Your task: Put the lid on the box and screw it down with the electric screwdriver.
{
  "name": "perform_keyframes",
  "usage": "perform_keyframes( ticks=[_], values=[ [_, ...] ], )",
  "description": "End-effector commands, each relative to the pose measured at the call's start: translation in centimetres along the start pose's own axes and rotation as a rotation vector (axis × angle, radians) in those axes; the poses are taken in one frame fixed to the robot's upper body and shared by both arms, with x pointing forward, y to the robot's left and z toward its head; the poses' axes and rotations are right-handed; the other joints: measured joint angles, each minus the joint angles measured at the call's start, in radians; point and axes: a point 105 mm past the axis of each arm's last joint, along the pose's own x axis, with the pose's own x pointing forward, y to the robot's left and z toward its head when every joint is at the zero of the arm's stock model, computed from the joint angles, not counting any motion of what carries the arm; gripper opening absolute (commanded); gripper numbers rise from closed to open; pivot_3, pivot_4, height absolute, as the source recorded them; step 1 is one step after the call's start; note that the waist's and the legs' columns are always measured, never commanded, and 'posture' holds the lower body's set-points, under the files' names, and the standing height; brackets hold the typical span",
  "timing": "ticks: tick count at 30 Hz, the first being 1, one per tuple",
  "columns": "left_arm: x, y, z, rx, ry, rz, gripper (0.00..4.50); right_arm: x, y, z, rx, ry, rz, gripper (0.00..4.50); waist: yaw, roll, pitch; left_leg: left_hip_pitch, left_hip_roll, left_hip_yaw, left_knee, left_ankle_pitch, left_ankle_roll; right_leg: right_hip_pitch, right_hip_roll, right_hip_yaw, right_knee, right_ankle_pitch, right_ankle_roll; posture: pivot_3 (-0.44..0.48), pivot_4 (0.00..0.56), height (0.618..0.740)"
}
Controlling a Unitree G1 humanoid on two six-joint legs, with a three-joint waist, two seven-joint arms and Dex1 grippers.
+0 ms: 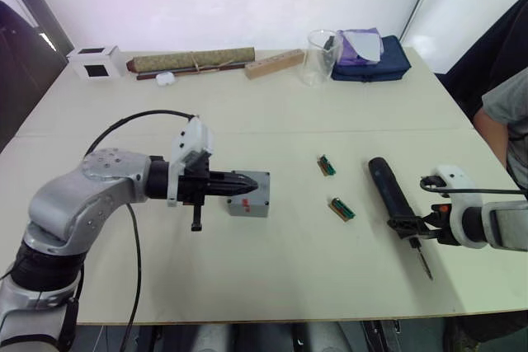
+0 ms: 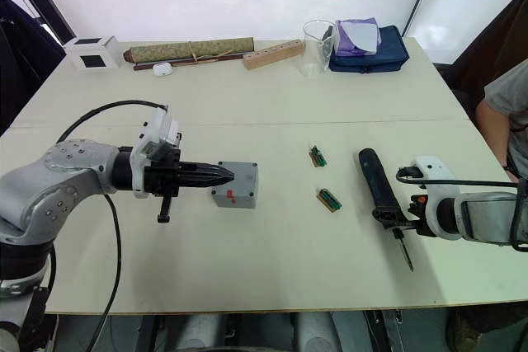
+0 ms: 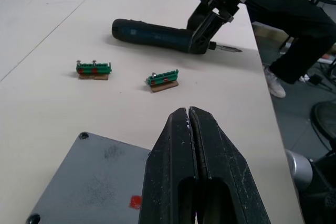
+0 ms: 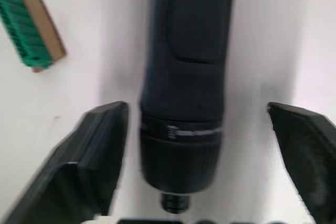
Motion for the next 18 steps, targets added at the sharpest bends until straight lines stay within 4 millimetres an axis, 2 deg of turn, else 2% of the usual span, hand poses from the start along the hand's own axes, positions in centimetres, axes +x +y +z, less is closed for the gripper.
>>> perform_keyframes(
  ticks=[1,8,13,18],
  values=[
    [-0.5,0.0,0.8,0.042,-0.017,0.012,0.00,-1.0,-0.2,0.7,-0.077,0.043,-0.029,4.47,-0.001,0.000,0.000,0.000,0.000,0.000,0.000,0.000,0.000,0.000,0.000,0.000,0.000,0.000,0.000,0.000,0.150,0.740],
    [0.2,-0.2,0.4,0.038,-0.029,0.012,0.00,-0.7,1.6,1.7,-0.176,0.211,0.100,4.47,-0.005,0.000,0.000,0.001,0.000,0.000,0.000,0.000,0.000,0.000,0.000,0.000,-0.001,0.000,0.000,0.000,0.150,0.740],
    [0.3,-0.5,0.2,0.026,-0.036,0.038,0.00,0.3,1.6,2.3,-0.173,0.262,0.127,4.47,0.000,0.000,0.000,0.000,0.001,0.000,0.000,0.000,0.001,0.000,0.000,0.000,-0.002,0.000,0.000,0.000,0.150,0.740],
    [0.2,-1.0,0.1,0.019,-0.042,0.063,0.00,1.1,0.4,1.5,-0.203,0.328,0.094,4.47,0.000,0.000,0.000,0.000,0.000,0.000,0.000,-0.001,0.001,0.000,0.000,0.000,-0.001,0.000,0.000,0.000,0.150,0.740]
  ],
)
